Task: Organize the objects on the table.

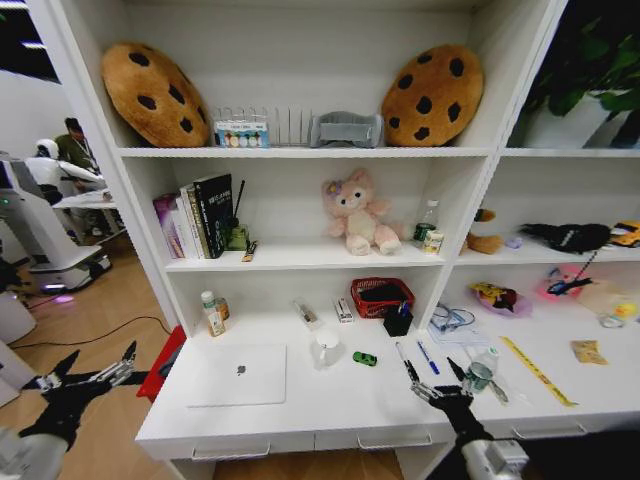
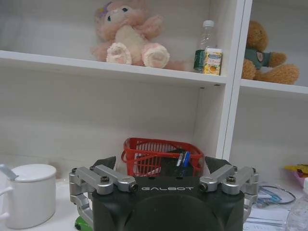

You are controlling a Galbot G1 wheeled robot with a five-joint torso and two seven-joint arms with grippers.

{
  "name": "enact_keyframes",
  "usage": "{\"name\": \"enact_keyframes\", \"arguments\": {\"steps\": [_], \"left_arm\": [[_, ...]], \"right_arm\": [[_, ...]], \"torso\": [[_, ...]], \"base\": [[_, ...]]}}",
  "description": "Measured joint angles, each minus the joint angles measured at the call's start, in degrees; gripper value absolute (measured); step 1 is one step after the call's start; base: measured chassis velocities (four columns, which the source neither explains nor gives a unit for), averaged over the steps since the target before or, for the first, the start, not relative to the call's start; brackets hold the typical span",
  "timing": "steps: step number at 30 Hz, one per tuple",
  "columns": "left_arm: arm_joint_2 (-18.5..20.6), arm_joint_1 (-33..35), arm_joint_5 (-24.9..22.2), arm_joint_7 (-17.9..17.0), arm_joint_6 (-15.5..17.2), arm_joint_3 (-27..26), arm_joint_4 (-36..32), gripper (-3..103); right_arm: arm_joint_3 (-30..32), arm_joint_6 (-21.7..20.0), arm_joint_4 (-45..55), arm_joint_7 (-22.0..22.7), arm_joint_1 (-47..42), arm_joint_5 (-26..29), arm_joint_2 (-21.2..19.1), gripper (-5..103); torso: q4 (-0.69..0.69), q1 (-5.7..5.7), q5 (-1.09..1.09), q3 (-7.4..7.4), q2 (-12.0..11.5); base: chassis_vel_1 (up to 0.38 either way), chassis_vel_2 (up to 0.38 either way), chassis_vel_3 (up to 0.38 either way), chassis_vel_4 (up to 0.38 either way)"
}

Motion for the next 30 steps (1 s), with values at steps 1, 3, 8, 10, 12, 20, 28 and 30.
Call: {"name": "enact_keyframes", "arguments": {"steps": [1, 3, 8, 10, 12, 20, 28, 30], "left_arm": [[0.0, 0.0, 0.0, 0.0, 0.0, 0.0, 0.0, 100], [0.0, 0.0, 0.0, 0.0, 0.0, 0.0, 0.0, 100], [0.0, 0.0, 0.0, 0.0, 0.0, 0.0, 0.0, 100], [0.0, 0.0, 0.0, 0.0, 0.0, 0.0, 0.0, 100], [0.0, 0.0, 0.0, 0.0, 0.0, 0.0, 0.0, 100], [0.0, 0.0, 0.0, 0.0, 0.0, 0.0, 0.0, 100], [0.0, 0.0, 0.0, 0.0, 0.0, 0.0, -0.1, 100], [0.0, 0.0, 0.0, 0.0, 0.0, 0.0, -0.1, 100]], "right_arm": [[0.0, 0.0, 0.0, 0.0, 0.0, 0.0, 0.0, 100], [-0.1, 0.2, -0.1, -2.7, -0.2, 0.3, -2.1, 100], [-0.1, 1.5, 0.0, -7.1, -0.4, 0.5, -3.8, 100], [-0.2, 1.6, -0.5, -7.4, -0.4, 0.3, -3.9, 100], [-0.1, 1.6, -0.9, -7.4, -0.4, 0.3, -3.8, 100], [1.6, -0.3, -8.0, -10.0, 3.3, 6.5, -14.9, 100], [-1.7, -2.1, -19.5, -27.0, 16.5, 15.8, -25.1, 100], [-2.5, -3.2, -22.6, -32.5, 18.8, 17.0, -26.3, 100]], "torso": [[0.00, 0.00, 0.00, 0.00, 0.0], [0.01, 0.00, 0.00, 0.00, 0.0], [0.01, 0.00, 0.00, 0.00, 0.0], [0.01, 0.00, 0.00, 0.00, 0.0], [0.00, 0.00, 0.00, 0.00, 0.0], [0.00, 0.00, 0.00, 0.00, 0.0], [0.03, 0.01, 0.01, 0.01, 0.0], [0.01, 0.00, 0.01, 0.01, 0.0]], "base": [[0.000, 0.000, 0.000, 0.000], [0.000, 0.000, 0.000, 0.000], [0.000, 0.000, 0.000, 0.000], [0.000, 0.000, 0.000, 0.000], [0.000, 0.000, 0.000, 0.000], [0.000, 0.000, 0.000, 0.000], [0.000, 0.000, 0.000, 0.000], [0.000, 0.000, 0.000, 0.000]]}}
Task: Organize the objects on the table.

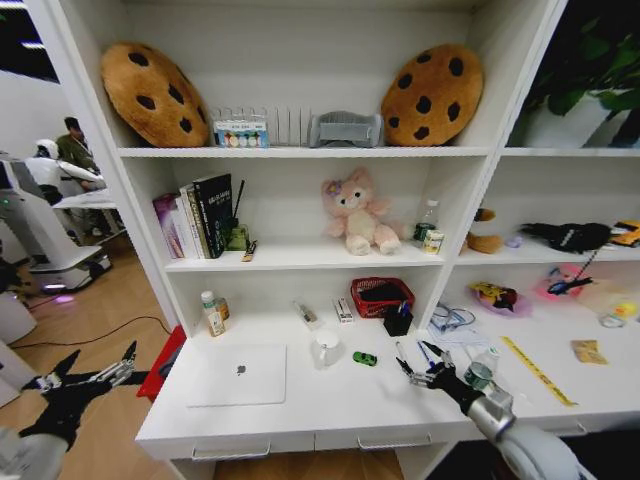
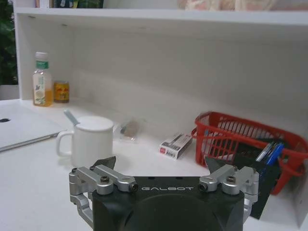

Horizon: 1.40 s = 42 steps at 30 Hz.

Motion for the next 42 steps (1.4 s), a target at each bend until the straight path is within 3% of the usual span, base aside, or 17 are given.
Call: {"name": "enact_keyframes", "arguments": {"steps": [1, 3, 7, 14, 25, 42], "left_arm": [[0.0, 0.0, 0.0, 0.0, 0.0, 0.0, 0.0, 100], [0.0, 0.0, 0.0, 0.0, 0.0, 0.0, 0.0, 100], [0.0, 0.0, 0.0, 0.0, 0.0, 0.0, 0.0, 100], [0.0, 0.0, 0.0, 0.0, 0.0, 0.0, 0.0, 100], [0.0, 0.0, 0.0, 0.0, 0.0, 0.0, 0.0, 100], [0.0, 0.0, 0.0, 0.0, 0.0, 0.0, 0.0, 100]], "right_arm": [[0.0, 0.0, 0.0, 0.0, 0.0, 0.0, 0.0, 100], [-1.4, -0.7, -5.2, -6.8, 3.0, 1.0, -0.8, 100], [-4.9, -0.3, -12.1, -13.3, 8.2, 0.7, -1.2, 100], [-15.0, 3.3, -21.7, -20.7, 21.7, -1.7, -0.5, 100], [-24.2, 6.7, -30.1, -26.4, 32.2, -4.7, 2.1, 100], [-32.2, 7.4, -40.5, -26.4, 42.2, -5.2, 6.6, 103]], "torso": [[0.00, 0.00, 0.00, 0.00, 0.0], [0.00, 0.00, 0.00, 0.00, 0.0], [-0.02, 0.00, 0.01, 0.00, 0.0], [0.02, 0.00, -0.01, 0.00, 0.0], [0.00, 0.00, -0.01, 0.00, 0.0], [0.00, 0.00, -0.01, 0.00, 0.0]], "base": [[0.000, 0.000, 0.000, 0.000], [0.000, 0.000, 0.000, 0.000], [0.000, 0.000, 0.000, 0.000], [0.000, 0.000, 0.000, 0.000], [0.000, 0.000, 0.000, 0.000], [0.000, 0.000, 0.000, 0.000]]}}
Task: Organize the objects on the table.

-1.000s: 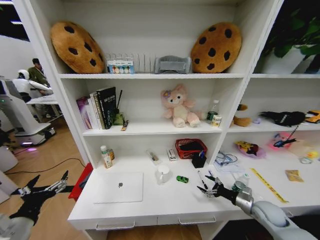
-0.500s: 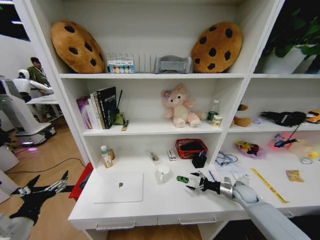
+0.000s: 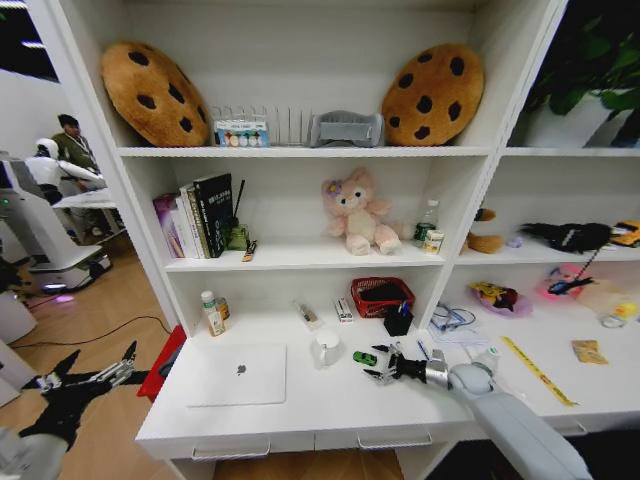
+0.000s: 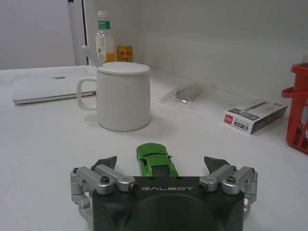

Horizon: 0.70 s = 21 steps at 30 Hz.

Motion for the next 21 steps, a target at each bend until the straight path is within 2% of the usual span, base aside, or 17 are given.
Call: {"name": "enact_keyframes", "arguments": {"steps": [2, 5, 6, 8, 12, 14, 15, 17, 18, 20, 21], "left_arm": [[0.0, 0.0, 0.0, 0.0, 0.0, 0.0, 0.0, 100], [0.0, 0.0, 0.0, 0.0, 0.0, 0.0, 0.0, 100], [0.0, 0.0, 0.0, 0.0, 0.0, 0.0, 0.0, 100], [0.0, 0.0, 0.0, 0.0, 0.0, 0.0, 0.0, 100], [0.0, 0.0, 0.0, 0.0, 0.0, 0.0, 0.0, 100], [0.0, 0.0, 0.0, 0.0, 0.0, 0.0, 0.0, 100], [0.0, 0.0, 0.0, 0.0, 0.0, 0.0, 0.0, 100], [0.0, 0.0, 0.0, 0.0, 0.0, 0.0, 0.0, 100], [0.0, 0.0, 0.0, 0.0, 0.0, 0.0, 0.0, 100], [0.0, 0.0, 0.0, 0.0, 0.0, 0.0, 0.0, 100], [0.0, 0.0, 0.0, 0.0, 0.0, 0.0, 0.0, 100]], "right_arm": [[-0.2, 0.0, -0.5, -0.2, 0.4, -0.1, 0.3, 100], [-0.5, -0.1, -1.4, -0.1, 1.0, -0.8, 0.7, 86], [-0.5, -0.1, -1.4, -0.1, 1.0, -0.8, 0.7, 86], [-0.6, -0.1, -1.7, -0.2, 1.2, -1.2, 1.0, 76], [-0.6, -0.2, -1.9, -0.4, 1.3, -1.3, 1.2, 67], [-0.9, -0.3, -2.5, -0.7, 1.9, -1.6, 1.3, 56], [-0.9, -0.3, -2.5, -0.7, 1.9, -1.6, 1.3, 56], [-1.1, -0.2, -2.8, -1.2, 2.1, -1.7, 1.3, 46], [-1.1, -0.2, -2.8, -1.2, 2.1, -1.7, 1.3, 46], [-1.1, -0.2, -2.8, -1.6, 2.2, -1.7, 1.3, 36], [-1.1, -0.3, -2.7, -1.7, 2.2, -1.7, 1.2, 36]], "torso": [[0.00, 0.00, 0.00, 0.00, 0.0], [0.00, 0.00, 0.00, 0.00, 0.0], [0.00, 0.00, 0.00, 0.00, 0.0], [0.00, 0.00, 0.00, 0.00, 0.0], [0.00, 0.00, 0.00, -0.01, 0.0], [0.00, 0.00, -0.01, -0.01, 0.0], [0.00, 0.00, -0.01, -0.01, 0.0], [0.00, 0.00, -0.01, -0.01, 0.0], [0.00, 0.00, -0.01, -0.01, 0.0], [0.00, 0.00, 0.00, -0.01, 0.0], [0.00, -0.01, -0.01, -0.01, 0.0]], "base": [[0.000, 0.000, 0.000, 0.000], [0.000, 0.000, 0.000, 0.000], [0.000, 0.000, 0.000, 0.000], [0.000, 0.000, 0.000, 0.000], [0.000, 0.000, 0.000, 0.000], [0.000, 0.000, 0.000, 0.000], [0.000, 0.000, 0.000, 0.000], [0.000, 0.000, 0.000, 0.000], [0.000, 0.000, 0.000, 0.000], [0.000, 0.000, 0.000, 0.000], [0.000, 0.000, 0.000, 0.000]]}}
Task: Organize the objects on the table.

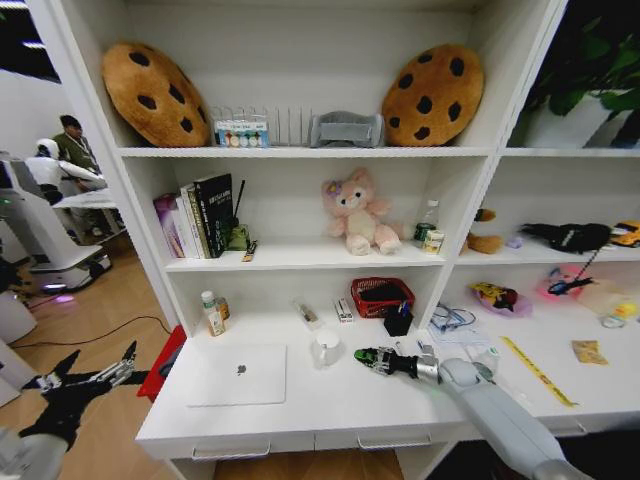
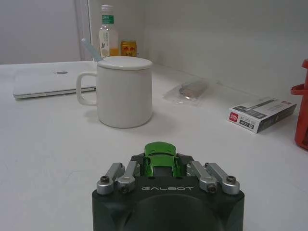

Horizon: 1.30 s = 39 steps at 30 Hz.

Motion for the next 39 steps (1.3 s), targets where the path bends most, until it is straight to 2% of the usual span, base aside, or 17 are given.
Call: {"name": "enact_keyframes", "arguments": {"steps": [7, 14, 17, 18, 20, 21, 22, 26, 28, 30, 31, 32, 33, 34, 35, 38, 39], "left_arm": [[0.0, 0.0, 0.0, 0.0, 0.0, 0.0, 0.0, 100], [0.0, 0.0, 0.0, 0.0, 0.0, 0.0, 0.0, 100], [0.0, 0.0, 0.0, 0.0, 0.0, 0.0, 0.0, 100], [0.0, 0.0, 0.0, 0.0, 0.0, 0.0, 0.0, 100], [0.0, 0.0, 0.0, 0.0, 0.0, 0.0, 0.0, 100], [0.0, 0.0, 0.0, 0.0, 0.0, 0.0, 0.0, 100], [0.0, 0.0, 0.0, 0.0, 0.0, 0.0, 0.0, 100], [0.0, 0.0, 0.0, 0.0, 0.0, 0.0, 0.0, 100], [0.0, 0.0, 0.0, 0.0, 0.0, 0.0, 0.0, 100], [0.0, 0.0, 0.0, 0.0, 0.0, 0.0, 0.0, 100], [0.0, 0.0, 0.0, 0.0, 0.0, 0.0, 0.0, 100], [0.0, 0.0, 0.0, 0.0, 0.0, 0.0, 0.0, 100], [0.0, 0.0, 0.0, 0.0, 0.0, 0.0, 0.0, 100], [0.0, 0.0, 0.0, 0.0, 0.0, 0.0, 0.0, 100], [0.0, 0.0, 0.0, 0.0, 0.0, 0.0, 0.0, 100], [0.0, 0.0, 0.0, 0.0, 0.0, 0.0, 0.0, 100], [0.0, 0.0, 0.0, 0.0, 0.0, 0.0, 0.0, 100]], "right_arm": [[1.2, -0.9, 2.9, -0.6, -1.5, 1.0, -1.0, 36], [8.5, -2.9, 14.7, 1.1, -7.5, 4.4, -4.3, 36], [14.1, -4.0, 22.8, 2.8, -11.2, 7.9, -8.2, 36], [14.1, -4.0, 22.8, 2.8, -11.2, 7.9, -8.2, 36], [17.7, -4.8, 28.9, 4.7, -13.3, 12.1, -12.0, 36], [17.7, -4.8, 28.9, 4.7, -13.3, 12.1, -12.0, 36], [19.3, -5.4, 32.7, 6.1, -13.9, 14.9, -14.3, 36], [20.4, -6.6, 37.4, 8.0, -12.9, 18.8, -17.2, 36], [19.3, -8.6, 40.5, 10.5, -8.7, 22.9, -19.5, 36], [17.9, -9.5, 40.9, 11.4, -5.9, 24.2, -20.1, 36], [15.6, -10.9, 40.9, 12.6, -1.2, 25.4, -20.4, 36], [12.4, -12.2, 40.2, 14.3, 4.0, 26.1, -20.2, 36], [12.4, -12.2, 40.2, 14.3, 4.0, 26.1, -20.2, 36], [8.5, -14.4, 39.5, 17.3, 9.6, 26.5, -19.1, 36], [8.5, -14.4, 39.5, 17.3, 9.6, 26.5, -19.1, 36], [-1.0, -19.0, 37.5, 22.2, 20.4, 27.4, -16.2, 36], [-1.0, -19.0, 37.5, 22.2, 20.4, 27.4, -16.2, 36]], "torso": [[-0.01, 0.01, 0.04, 0.02, 0.0], [-0.01, 0.00, 0.03, 0.01, 0.0], [-0.01, 0.00, 0.02, 0.01, 0.0], [-0.01, 0.00, 0.02, 0.01, 0.0], [-0.02, 0.00, 0.00, 0.01, 0.0], [-0.02, 0.00, 0.00, 0.01, 0.0], [-0.02, 0.00, 0.01, 0.01, 0.0], [-0.02, 0.00, 0.01, 0.00, 0.0], [-0.02, 0.00, 0.00, 0.00, 0.0], [-0.02, 0.00, 0.00, 0.00, 0.0], [-0.02, 0.00, 0.00, 0.01, 0.0], [-0.01, 0.00, -0.01, 0.01, 0.0], [-0.01, 0.00, -0.01, 0.01, 0.0], [0.00, 0.00, 0.00, 0.01, 0.0], [0.00, 0.00, 0.00, 0.01, 0.0], [-0.01, 0.01, 0.03, 0.02, 0.0], [-0.01, 0.01, 0.03, 0.02, 0.0]], "base": [[0.000, 0.000, 0.000, 0.000], [0.000, 0.000, 0.000, 0.000], [0.000, 0.000, 0.000, 0.000], [0.000, 0.000, 0.000, 0.000], [0.000, 0.000, 0.000, 0.000], [0.000, 0.000, 0.000, 0.000], [0.000, 0.000, 0.000, 0.000], [0.000, 0.000, 0.000, 0.000], [0.000, 0.000, 0.000, 0.000], [0.000, 0.000, 0.000, 0.000], [0.000, 0.000, 0.000, 0.000], [0.000, 0.000, 0.000, 0.000], [0.000, 0.000, 0.000, 0.000], [0.000, 0.000, 0.000, 0.000], [0.000, 0.000, 0.000, 0.000], [0.000, 0.000, 0.000, 0.000], [0.000, 0.000, 0.000, 0.000]]}}
